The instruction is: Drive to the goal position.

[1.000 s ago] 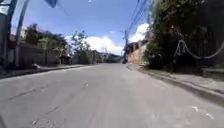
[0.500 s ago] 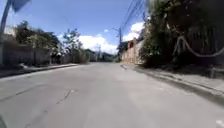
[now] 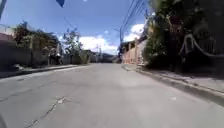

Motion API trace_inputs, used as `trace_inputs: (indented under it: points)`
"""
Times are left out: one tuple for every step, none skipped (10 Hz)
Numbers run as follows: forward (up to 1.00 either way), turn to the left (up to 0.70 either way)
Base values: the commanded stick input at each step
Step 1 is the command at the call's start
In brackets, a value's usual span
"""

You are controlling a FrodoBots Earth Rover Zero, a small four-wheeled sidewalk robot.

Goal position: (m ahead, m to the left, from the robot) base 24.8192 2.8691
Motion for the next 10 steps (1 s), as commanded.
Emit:
trace_inputs:
  points:
    - [1.0,0.0]
    - [1.0,0.0]
    - [1.0,0.0]
    - [1.0,0.0]
    - [1.0,0.0]
    - [1.0,0.0]
    - [1.0,0.0]
    - [1.0,0.0]
    - [1.0,0.0]
    - [1.0,0.0]
